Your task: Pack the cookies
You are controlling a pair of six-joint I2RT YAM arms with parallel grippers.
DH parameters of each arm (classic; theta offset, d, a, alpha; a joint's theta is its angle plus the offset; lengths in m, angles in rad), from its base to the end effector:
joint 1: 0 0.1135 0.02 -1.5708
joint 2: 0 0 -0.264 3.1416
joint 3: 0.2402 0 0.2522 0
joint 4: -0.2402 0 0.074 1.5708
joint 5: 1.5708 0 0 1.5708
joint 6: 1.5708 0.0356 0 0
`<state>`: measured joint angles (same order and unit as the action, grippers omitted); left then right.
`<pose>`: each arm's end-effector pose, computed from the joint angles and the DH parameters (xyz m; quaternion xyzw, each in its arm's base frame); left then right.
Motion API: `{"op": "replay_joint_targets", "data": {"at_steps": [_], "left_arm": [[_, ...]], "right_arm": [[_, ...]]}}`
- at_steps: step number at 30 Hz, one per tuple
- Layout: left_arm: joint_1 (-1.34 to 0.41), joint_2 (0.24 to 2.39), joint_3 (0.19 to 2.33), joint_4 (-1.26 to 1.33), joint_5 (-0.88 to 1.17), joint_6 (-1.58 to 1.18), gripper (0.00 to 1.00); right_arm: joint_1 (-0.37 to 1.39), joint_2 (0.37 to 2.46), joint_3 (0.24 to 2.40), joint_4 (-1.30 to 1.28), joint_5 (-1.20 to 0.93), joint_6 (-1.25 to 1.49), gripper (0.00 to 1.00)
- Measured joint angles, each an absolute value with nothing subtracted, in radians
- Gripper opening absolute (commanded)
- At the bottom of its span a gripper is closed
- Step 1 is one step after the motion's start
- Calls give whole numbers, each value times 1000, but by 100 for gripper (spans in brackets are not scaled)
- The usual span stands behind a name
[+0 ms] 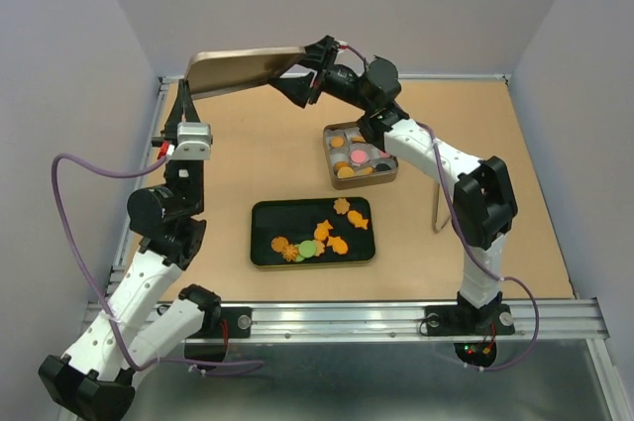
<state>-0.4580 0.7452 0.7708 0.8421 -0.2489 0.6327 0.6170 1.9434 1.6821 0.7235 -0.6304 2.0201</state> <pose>0.1290 -0.0538 0.4415 0.0776 0.3526 0.1239 0.9243 0.3632 0.2834 0.3999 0.1216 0.5524 0.8235 0.0438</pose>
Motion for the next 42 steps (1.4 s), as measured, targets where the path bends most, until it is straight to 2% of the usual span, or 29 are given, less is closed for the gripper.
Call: {"op": "replay_joint_targets", "data": {"at_steps": [3,11,14,15,18,19,20,23,24,34,38,42], "left_arm": [[-458,743,773,842,-238,645,0],[-458,744,773,854,-244,658,0],[-459,750,773,859,-243,657,0],[-459,752,773,859,-243,657,1],[-459,756,773,860,-244,657,12],[-459,756,773,858,-244,657,18],[-459,755,773,856,-244,656,28],[-462,750,773,821,-228,643,44],[-466,748,773,806,-220,641,46],[-470,724,773,657,-175,630,50],[-470,712,773,633,-176,616,57],[-470,710,781,586,-187,567,65]], "right_arm": [[619,1948,1686,727,-656,2027,41],[631,1901,1619,767,-693,2035,26],[633,1871,1578,776,-691,2035,16],[633,1864,1568,779,-689,2035,10],[633,1862,1562,791,-678,2035,0],[633,1862,1560,795,-672,2035,0],[633,1862,1558,799,-662,2035,0],[635,1862,1556,810,-628,2032,0],[638,1862,1556,821,-614,2030,0],[638,1894,1620,851,-432,2020,0],[596,1909,1644,855,-440,2020,0],[456,1902,1625,862,-517,2020,0]]}}
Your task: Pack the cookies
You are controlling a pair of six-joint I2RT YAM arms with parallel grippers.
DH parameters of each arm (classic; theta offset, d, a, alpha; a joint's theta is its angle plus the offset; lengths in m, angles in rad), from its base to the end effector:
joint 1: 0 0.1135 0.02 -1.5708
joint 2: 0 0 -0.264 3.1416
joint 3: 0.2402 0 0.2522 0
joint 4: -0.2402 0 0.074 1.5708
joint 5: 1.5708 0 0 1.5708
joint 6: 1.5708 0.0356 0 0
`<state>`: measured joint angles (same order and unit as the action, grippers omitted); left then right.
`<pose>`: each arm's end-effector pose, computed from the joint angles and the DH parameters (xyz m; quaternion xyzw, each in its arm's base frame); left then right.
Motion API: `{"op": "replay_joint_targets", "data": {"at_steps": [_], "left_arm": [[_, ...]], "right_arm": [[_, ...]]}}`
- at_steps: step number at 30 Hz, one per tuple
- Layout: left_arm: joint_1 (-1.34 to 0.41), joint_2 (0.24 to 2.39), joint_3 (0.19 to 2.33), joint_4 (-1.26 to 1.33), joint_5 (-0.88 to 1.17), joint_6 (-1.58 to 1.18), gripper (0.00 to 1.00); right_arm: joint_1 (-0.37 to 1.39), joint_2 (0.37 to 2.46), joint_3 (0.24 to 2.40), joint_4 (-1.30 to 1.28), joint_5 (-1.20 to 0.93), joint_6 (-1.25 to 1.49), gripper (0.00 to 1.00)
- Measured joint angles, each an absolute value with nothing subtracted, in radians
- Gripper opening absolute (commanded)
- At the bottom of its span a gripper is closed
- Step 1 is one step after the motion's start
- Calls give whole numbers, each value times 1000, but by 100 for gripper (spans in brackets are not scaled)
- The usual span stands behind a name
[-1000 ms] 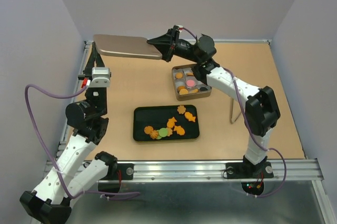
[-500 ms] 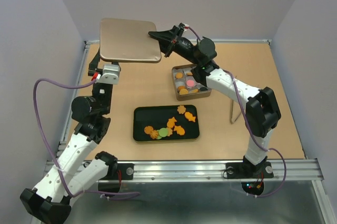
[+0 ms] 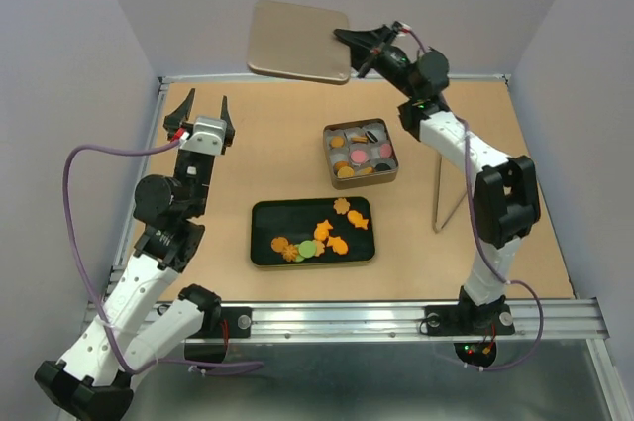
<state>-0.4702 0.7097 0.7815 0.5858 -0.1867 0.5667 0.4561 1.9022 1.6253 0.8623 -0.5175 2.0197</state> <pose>0.1332 -0.0603 0.4296 0.1449 0.4227 0.0842 0.8906 0.3921 0.2120 0.4119 0.1622 0.4833 0.8445 0.1639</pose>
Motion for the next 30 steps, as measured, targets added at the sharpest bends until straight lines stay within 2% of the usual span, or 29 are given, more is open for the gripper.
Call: {"op": "replay_joint_targets", "data": {"at_steps": [1,3,6,9,12,13,14,17,22,30], "left_arm": [[-470,712,791,562,-187,554,69],[-470,739,846,497,-193,501,69],[-470,826,1025,327,-213,409,69],[-470,937,1230,168,-199,296,72],[-464,1036,1378,-5,-113,182,78],[-455,1082,1435,-69,-67,136,84],[-445,1134,1491,-120,-22,104,94],[-424,1268,1625,-220,136,5,95],[-405,1421,1534,-267,329,-176,95],[-403,1504,1372,-259,410,-358,95]], "right_arm": [[393,1881,1583,860,-547,2020,0],[302,1851,1524,850,-586,2017,0],[144,1778,1415,780,-687,2009,0],[9,1676,1332,561,-795,1927,0],[-38,1615,1319,376,-879,1772,0],[-43,1598,1304,332,-919,1715,0],[-45,1588,1292,306,-960,1660,0],[-46,1600,1262,241,-1056,1536,0],[-53,1692,1262,170,-1099,1377,1],[-60,1877,1378,130,-1097,1129,0]]}}
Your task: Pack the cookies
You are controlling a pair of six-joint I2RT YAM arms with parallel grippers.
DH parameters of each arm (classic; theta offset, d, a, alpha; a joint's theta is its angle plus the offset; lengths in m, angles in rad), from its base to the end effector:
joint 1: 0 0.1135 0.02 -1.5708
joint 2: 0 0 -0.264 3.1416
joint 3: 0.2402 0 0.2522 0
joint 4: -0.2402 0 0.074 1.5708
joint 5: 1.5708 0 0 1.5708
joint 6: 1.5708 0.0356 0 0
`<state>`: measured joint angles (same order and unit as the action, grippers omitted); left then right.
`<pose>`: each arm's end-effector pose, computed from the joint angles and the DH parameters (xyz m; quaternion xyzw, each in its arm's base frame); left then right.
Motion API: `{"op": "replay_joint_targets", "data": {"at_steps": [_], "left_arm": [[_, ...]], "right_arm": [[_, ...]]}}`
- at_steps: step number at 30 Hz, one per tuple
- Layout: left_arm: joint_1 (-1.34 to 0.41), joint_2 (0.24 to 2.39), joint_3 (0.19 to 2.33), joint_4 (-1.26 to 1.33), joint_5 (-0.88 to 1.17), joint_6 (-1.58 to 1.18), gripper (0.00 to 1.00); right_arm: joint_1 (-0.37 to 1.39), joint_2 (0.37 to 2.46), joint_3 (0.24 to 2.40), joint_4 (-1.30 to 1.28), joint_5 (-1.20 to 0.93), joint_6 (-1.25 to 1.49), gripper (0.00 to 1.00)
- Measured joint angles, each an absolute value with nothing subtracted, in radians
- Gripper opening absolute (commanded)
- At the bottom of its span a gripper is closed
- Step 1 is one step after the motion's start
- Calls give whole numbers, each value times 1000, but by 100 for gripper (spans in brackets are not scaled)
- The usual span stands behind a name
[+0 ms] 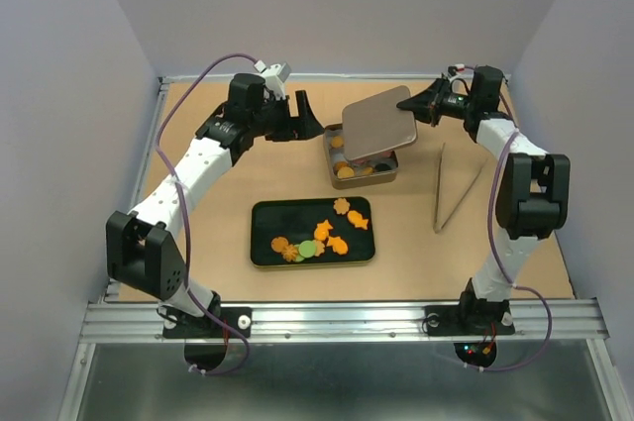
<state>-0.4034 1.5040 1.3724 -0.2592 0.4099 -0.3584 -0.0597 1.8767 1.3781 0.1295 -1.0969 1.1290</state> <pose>0.3179 -0.1511 0.3636 0.1315 0.8108 -0.3595 0.4428 0.4286 0.0061 0.2682 0.1500 0.7482 0.6159 0.1960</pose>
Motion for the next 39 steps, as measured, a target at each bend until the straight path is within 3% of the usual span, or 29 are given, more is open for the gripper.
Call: {"op": "replay_joint_targets", "data": {"at_steps": [6,17,24,30,39], "left_arm": [[-403,1520,1288,-197,417,-393,95],[-402,1765,1283,-126,468,-414,94],[-402,1829,1283,-84,505,-414,93],[-402,1883,1288,-48,538,-424,92],[-397,1939,1327,-40,578,-436,91]], "right_arm": [[-60,1951,1414,126,-1121,1013,0],[-60,2088,1427,111,-1167,917,0],[-60,2099,1427,106,-1183,886,5],[-60,2132,1427,108,-1186,868,16],[-60,2181,1426,102,-1161,842,46]]}}
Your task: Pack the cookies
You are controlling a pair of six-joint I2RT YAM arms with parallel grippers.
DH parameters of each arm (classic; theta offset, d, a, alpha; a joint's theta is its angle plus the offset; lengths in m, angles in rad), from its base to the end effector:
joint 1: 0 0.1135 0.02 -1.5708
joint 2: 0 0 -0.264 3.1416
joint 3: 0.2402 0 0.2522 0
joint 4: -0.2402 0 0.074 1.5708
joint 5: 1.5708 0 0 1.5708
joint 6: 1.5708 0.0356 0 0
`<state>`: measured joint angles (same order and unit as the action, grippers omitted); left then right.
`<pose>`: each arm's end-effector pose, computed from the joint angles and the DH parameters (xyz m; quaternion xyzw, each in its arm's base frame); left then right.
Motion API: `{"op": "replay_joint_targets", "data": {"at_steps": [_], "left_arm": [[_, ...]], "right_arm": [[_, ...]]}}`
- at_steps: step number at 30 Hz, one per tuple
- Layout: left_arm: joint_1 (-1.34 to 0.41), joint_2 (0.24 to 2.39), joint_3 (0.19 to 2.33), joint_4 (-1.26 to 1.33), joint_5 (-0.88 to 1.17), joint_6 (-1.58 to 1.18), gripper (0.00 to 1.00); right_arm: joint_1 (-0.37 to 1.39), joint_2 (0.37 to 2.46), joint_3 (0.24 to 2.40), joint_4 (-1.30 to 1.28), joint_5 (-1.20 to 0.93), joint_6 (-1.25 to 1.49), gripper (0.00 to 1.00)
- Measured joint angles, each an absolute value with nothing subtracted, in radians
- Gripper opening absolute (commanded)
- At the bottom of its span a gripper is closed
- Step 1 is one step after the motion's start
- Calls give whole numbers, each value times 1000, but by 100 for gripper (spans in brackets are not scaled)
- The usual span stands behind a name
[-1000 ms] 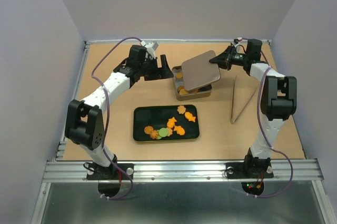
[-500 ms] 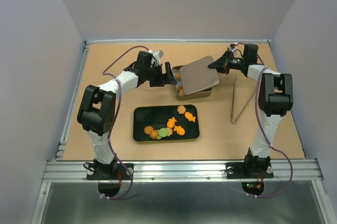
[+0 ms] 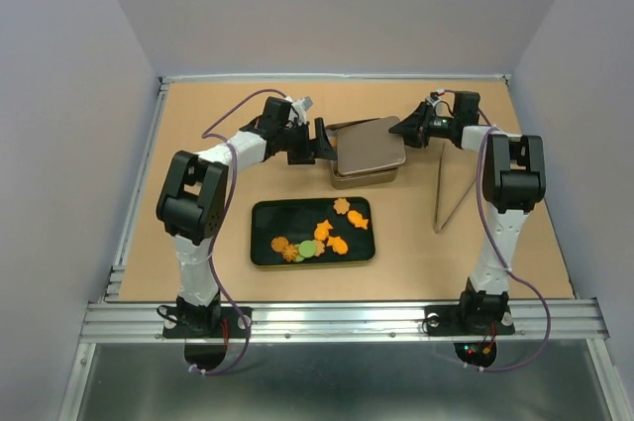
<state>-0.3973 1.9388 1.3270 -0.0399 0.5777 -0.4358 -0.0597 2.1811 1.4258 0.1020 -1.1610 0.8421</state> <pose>0.3913 -0.1853 0.2053 0.1098 0.8614 -0.4055 0.2855 0.4619 0.0051 0.1520 0.1081 0.7806 0.5958 0.1548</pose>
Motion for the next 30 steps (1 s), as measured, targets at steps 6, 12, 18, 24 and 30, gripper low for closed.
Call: {"op": "replay_joint_targets", "data": {"at_steps": [6,12,18,24,30], "left_arm": [[-397,1951,1348,-35,593,-440,91],[-397,1957,1363,-33,596,-444,90],[-397,1959,1364,-32,598,-444,90],[-397,1961,1364,-33,598,-443,90],[-397,1961,1364,-33,597,-443,89]], "right_arm": [[-60,2181,1425,104,-1150,833,51],[-60,2181,1406,104,-1146,834,53],[-60,2170,1399,68,-1134,804,53],[-60,2155,1480,-210,-1037,646,53],[-73,2155,1545,-421,-876,508,52]]}}
